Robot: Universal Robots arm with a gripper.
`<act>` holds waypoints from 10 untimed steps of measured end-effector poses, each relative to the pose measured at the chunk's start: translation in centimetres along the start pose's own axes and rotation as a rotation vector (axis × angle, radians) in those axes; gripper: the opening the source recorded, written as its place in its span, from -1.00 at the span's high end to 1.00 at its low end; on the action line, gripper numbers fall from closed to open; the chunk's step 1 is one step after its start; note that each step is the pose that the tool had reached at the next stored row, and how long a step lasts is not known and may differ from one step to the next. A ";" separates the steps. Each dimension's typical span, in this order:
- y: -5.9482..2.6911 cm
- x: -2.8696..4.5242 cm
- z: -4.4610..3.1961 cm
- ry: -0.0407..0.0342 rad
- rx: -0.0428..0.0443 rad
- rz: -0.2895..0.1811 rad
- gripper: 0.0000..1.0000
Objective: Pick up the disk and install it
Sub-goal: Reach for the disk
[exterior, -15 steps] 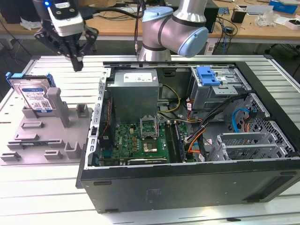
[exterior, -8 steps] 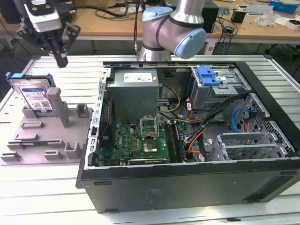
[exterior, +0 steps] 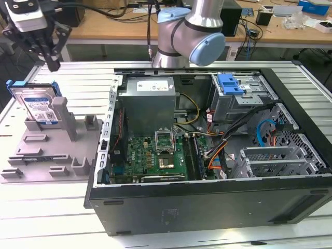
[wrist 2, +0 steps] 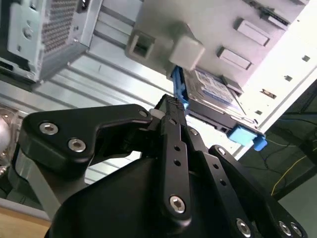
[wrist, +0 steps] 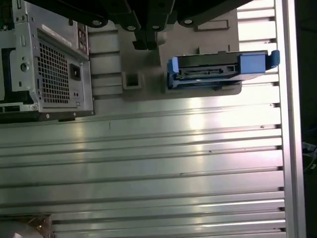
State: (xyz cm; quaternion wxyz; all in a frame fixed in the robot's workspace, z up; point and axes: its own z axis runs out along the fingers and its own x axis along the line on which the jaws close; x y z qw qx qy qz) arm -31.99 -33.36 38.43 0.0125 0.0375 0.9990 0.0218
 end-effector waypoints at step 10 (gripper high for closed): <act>1.70 4.65 0.12 0.0000 0.0000 0.000 0.79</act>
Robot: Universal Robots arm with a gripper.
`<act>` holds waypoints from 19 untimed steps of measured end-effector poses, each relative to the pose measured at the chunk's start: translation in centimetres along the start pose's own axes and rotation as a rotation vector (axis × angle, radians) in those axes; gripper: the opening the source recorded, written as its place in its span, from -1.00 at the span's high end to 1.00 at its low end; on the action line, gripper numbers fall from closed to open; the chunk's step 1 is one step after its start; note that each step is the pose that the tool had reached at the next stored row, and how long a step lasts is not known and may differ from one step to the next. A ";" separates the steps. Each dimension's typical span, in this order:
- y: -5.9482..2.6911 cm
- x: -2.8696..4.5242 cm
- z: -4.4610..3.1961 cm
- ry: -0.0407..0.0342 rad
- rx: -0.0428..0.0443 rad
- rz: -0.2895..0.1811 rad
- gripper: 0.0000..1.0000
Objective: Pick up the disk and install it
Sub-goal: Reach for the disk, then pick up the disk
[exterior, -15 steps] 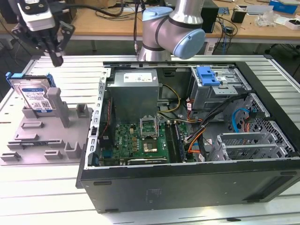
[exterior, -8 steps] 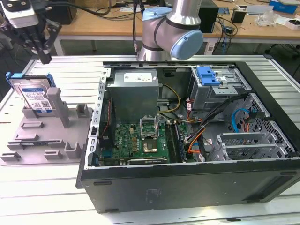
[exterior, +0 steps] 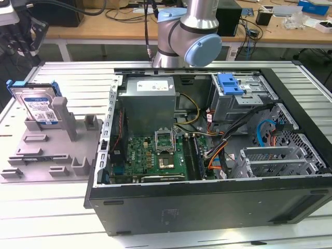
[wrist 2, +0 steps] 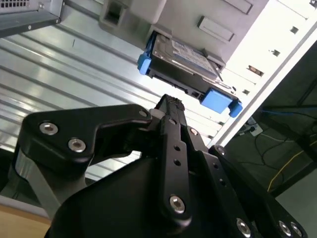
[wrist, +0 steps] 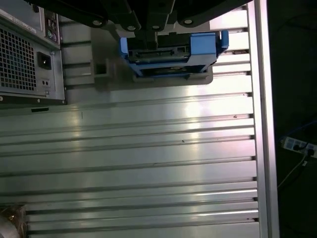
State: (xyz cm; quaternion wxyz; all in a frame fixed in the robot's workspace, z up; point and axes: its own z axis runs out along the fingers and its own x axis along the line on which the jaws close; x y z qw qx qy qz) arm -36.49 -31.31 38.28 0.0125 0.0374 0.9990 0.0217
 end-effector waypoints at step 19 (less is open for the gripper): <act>-0.01 0.13 0.02 0.0024 -0.0007 -0.033 0.79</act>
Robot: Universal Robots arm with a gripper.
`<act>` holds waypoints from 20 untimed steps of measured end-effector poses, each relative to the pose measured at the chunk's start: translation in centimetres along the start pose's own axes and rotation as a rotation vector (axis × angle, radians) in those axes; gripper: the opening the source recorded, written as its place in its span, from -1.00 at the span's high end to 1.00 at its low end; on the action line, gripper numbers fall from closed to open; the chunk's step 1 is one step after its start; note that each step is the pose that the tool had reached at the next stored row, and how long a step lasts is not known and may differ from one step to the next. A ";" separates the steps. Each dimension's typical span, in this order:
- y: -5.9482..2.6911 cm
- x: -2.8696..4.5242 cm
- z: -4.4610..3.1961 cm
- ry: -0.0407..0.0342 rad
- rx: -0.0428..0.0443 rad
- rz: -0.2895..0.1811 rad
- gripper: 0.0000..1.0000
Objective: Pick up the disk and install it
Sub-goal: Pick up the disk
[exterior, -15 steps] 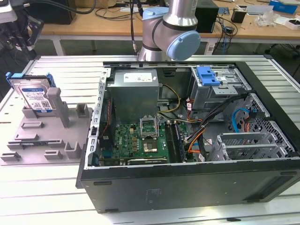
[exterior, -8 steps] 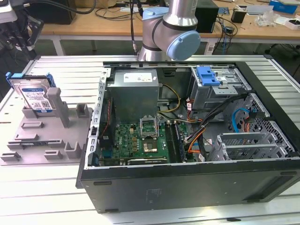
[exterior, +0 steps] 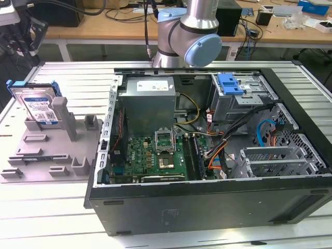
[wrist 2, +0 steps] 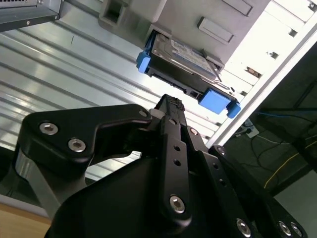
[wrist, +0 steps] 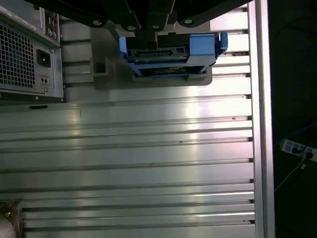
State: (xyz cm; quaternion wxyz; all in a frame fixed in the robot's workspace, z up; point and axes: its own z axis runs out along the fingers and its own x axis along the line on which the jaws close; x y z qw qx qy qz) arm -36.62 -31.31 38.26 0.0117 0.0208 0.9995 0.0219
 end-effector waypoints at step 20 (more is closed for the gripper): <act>0.22 0.06 0.03 0.0258 -0.0072 -0.363 0.79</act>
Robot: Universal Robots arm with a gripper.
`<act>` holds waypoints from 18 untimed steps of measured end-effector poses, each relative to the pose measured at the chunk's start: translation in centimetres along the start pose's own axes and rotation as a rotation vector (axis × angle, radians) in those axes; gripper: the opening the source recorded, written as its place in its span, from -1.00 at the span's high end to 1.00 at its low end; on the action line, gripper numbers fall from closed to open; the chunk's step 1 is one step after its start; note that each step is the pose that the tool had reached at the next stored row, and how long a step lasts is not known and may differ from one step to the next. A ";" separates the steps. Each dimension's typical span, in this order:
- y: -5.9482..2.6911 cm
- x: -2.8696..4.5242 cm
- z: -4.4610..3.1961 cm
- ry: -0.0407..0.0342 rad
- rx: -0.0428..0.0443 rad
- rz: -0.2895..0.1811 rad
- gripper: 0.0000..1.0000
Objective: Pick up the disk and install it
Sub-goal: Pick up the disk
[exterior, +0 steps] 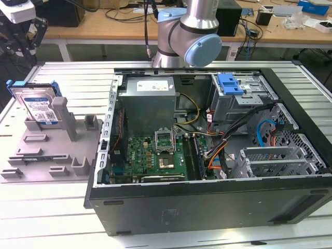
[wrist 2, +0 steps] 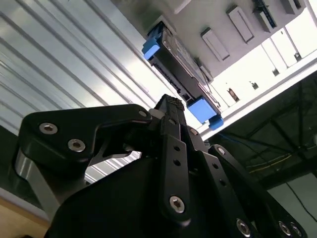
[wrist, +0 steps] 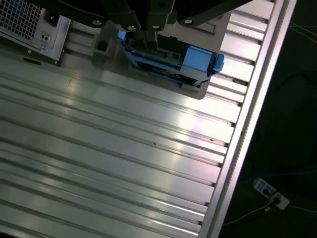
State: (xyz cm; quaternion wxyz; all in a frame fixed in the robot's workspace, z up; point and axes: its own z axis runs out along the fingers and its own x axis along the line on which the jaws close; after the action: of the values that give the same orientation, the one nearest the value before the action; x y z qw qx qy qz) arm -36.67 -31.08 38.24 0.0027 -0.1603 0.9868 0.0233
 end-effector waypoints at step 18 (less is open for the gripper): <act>0.05 -0.02 0.01 0.0206 -0.0058 -0.389 0.79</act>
State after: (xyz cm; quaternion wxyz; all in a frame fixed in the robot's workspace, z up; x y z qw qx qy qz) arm -36.67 -31.03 38.23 -0.0034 -0.3484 0.9370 0.0236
